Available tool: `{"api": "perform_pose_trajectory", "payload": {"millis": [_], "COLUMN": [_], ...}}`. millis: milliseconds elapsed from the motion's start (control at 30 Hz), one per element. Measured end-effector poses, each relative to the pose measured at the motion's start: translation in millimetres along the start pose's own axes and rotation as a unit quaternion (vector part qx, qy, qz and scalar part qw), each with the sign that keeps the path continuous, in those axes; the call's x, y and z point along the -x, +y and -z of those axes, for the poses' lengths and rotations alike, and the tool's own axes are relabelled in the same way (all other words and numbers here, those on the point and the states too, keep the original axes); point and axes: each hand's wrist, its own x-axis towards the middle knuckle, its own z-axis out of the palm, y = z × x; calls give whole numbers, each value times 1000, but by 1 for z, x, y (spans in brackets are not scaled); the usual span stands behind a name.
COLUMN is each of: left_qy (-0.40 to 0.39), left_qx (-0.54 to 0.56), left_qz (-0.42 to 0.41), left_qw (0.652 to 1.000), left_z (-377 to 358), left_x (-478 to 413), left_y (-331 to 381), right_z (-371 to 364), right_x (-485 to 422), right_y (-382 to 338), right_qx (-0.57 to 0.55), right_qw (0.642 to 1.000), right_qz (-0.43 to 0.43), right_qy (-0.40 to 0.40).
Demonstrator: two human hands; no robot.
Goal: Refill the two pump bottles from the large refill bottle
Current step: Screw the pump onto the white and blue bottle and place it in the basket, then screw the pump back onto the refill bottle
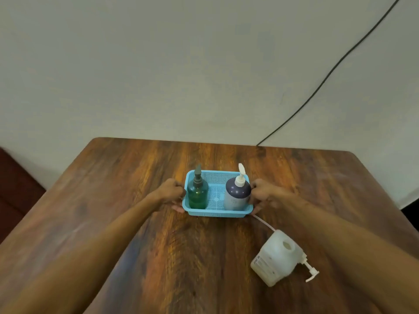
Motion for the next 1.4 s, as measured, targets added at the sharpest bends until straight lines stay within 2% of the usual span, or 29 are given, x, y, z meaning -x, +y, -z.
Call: {"api": "perform_pose_trajectory", "payload": {"millis": [100,300,633,933,1400], "left_qy": [25,47,108,115,129], "left_qx": [-23,-41,-80,-77,-60], "left_qz": [1,0,-22,-16,-18], "left_qw": [999,998,991,990,990], "left_z": [1,25,85,103,101], "left_x": [5,-15,-95,-150,-170], "left_y": [15,38,71,49,39], "right_z": [-5,14,22,13,10], "right_x": [1,-9,-85,-139,-159], "right_y": [-9,-41,-99,-119,-124], "right_qx": [25,21,2,16,16], "right_qw": [999,997,988,987,987], "right_qz": [-11,40,75,74,53], "right_qy": [42,69,139,145,152]}}
